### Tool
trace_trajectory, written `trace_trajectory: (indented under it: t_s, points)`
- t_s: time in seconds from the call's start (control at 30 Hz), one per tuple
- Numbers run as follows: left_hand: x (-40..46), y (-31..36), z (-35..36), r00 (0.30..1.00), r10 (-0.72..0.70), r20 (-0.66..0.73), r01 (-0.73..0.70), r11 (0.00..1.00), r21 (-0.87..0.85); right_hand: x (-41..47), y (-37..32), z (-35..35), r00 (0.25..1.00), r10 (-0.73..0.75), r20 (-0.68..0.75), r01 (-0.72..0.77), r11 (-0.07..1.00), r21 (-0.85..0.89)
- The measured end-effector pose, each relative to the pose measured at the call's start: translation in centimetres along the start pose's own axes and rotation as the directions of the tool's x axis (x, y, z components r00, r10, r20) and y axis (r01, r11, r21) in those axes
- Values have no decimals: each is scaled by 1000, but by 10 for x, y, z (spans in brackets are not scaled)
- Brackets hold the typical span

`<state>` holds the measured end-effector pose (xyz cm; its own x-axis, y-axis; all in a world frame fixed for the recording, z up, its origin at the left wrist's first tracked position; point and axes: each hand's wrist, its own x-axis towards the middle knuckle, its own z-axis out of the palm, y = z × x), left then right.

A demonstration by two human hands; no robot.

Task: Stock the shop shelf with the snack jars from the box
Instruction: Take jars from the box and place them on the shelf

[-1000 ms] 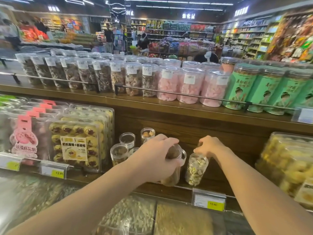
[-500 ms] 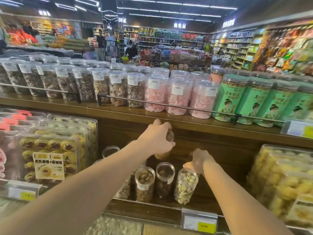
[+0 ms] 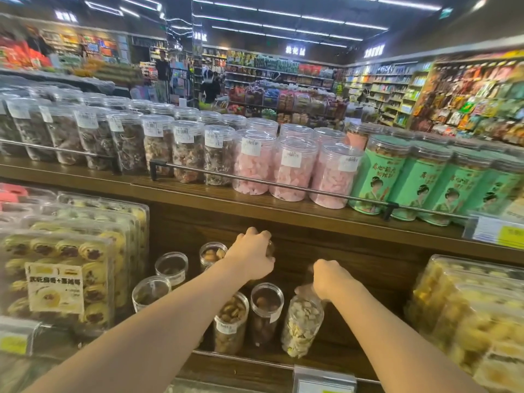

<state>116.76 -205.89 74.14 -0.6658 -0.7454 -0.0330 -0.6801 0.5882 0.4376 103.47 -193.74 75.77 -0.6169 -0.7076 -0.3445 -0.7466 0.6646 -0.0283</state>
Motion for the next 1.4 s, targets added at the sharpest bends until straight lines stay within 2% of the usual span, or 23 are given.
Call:
trace_trajectory:
  t_s: [0.17,0.37,0.63,0.8,1.03,1.13,1.3,1.4]
  points:
    - [-1,-4,1,1000,13,13,-13,1000,6,4,0,-10,994,59,87,-52,995,-83]
    - [4,-6,2,1000,14,11,-14,1000,24,0,10,-23,996,3,-89,-14,993,-119]
    - [9,-4,25,996,-18,92,14,999,46,-36,17,-45,984,-89,-152,69,989,-131]
    - [-13,2,11,998,54,-11,-53,994,94,-55,22,-47,980,-111,-166,89,987,-133]
    - [-107,-17,-43,994,53,-94,-50,998,35,-94,8,-42,965,-177,-191,153,979,-134]
    - [-163,-33,-65,990,23,-141,-15,998,61,-119,-12,-43,948,-237,-213,207,966,-151]
    - [-270,-68,-95,965,-89,-249,119,987,108,-168,-58,-33,902,-384,-198,344,915,-209]
    - [-338,-98,-108,933,-196,-303,229,970,77,-206,-93,-25,862,-477,-174,428,867,-257]
